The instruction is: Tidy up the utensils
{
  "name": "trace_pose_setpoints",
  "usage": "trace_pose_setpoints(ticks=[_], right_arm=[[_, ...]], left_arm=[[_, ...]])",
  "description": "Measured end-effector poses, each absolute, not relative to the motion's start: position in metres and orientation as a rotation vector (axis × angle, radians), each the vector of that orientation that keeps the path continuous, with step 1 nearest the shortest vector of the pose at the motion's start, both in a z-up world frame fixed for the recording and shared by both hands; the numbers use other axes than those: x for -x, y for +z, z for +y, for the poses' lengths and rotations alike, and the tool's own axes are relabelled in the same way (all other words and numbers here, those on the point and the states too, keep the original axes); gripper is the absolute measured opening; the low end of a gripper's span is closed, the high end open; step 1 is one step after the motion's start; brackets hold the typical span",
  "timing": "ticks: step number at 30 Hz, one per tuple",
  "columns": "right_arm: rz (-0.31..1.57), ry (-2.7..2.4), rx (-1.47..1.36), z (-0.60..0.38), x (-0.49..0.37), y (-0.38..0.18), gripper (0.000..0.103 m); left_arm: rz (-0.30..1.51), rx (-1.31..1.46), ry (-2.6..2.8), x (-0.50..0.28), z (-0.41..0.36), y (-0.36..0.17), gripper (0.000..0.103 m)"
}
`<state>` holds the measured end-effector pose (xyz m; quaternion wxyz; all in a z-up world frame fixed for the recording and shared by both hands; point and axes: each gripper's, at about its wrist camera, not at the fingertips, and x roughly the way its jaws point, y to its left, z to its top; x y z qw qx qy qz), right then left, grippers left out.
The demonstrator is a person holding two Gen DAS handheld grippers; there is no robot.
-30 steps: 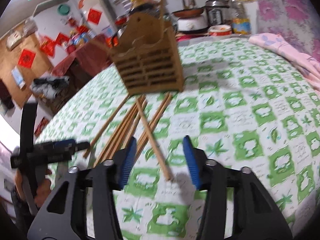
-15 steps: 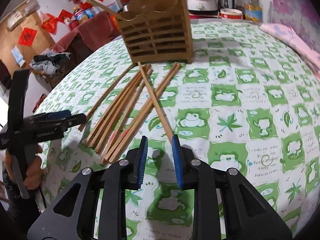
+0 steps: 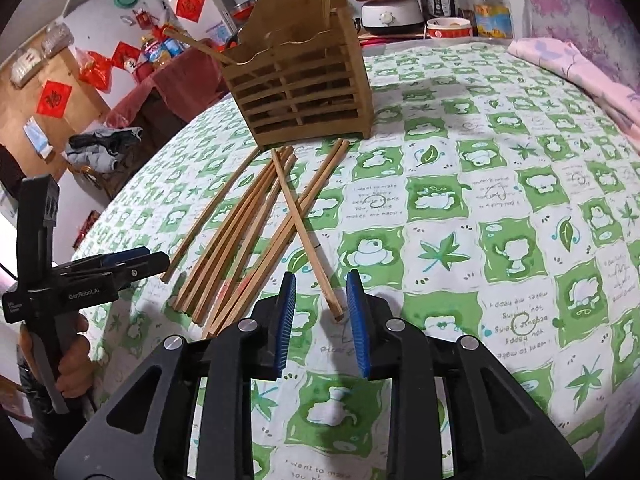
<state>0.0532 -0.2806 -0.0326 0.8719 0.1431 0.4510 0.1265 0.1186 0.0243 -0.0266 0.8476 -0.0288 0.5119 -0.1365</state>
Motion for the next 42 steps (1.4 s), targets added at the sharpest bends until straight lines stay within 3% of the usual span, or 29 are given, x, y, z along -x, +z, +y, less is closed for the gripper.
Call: trace_pose_setpoints(ticks=[4,5,7,10,14,15,18,21,29,42], right_arm=[[0.99,0.271,-0.272,-0.273,-0.056,-0.04,0.025],[1.005,0.277,-0.267,-0.271,-0.058,-0.042,0.018],[1.017,0.284,-0.266,-0.269,-0.059,-0.044,0.01],[1.015,0.288,-0.273,-0.269,-0.059,-0.045,0.009],[1.015,0.289,-0.271,-0.268,-0.059,-0.045,0.009],[1.017,0.289,-0.268,-0.267,-0.059,-0.045,0.009],[1.026,0.291,-0.26,-0.267,-0.059,-0.045,0.011],[1.026,0.291,-0.254,-0.266,-0.059,-0.045,0.011],[0.957,0.296,-0.26,-0.267,-0.054,-0.035,0.006],[0.697,0.266,-0.272,-0.284,-0.031,0.04,0.006]], left_arm=[[1.079,0.065,-0.316,-0.118,0.021,-0.026,0.066],[1.079,0.061,-0.323,-0.117,0.02,-0.026,0.065],[1.084,0.04,-0.34,-0.116,0.016,-0.027,0.053],[1.078,-0.015,-0.351,-0.113,0.007,-0.028,0.039],[1.069,-0.038,-0.347,-0.111,0.005,-0.029,0.03],[1.073,-0.034,-0.359,-0.11,0.005,-0.029,0.022],[1.067,-0.076,-0.374,-0.104,-0.002,-0.03,0.018],[1.058,-0.117,-0.375,-0.098,-0.008,-0.03,0.008],[1.015,-0.026,-0.36,-0.1,0.007,-0.017,0.007],[0.816,-0.026,-0.367,-0.082,0.002,0.073,0.006]])
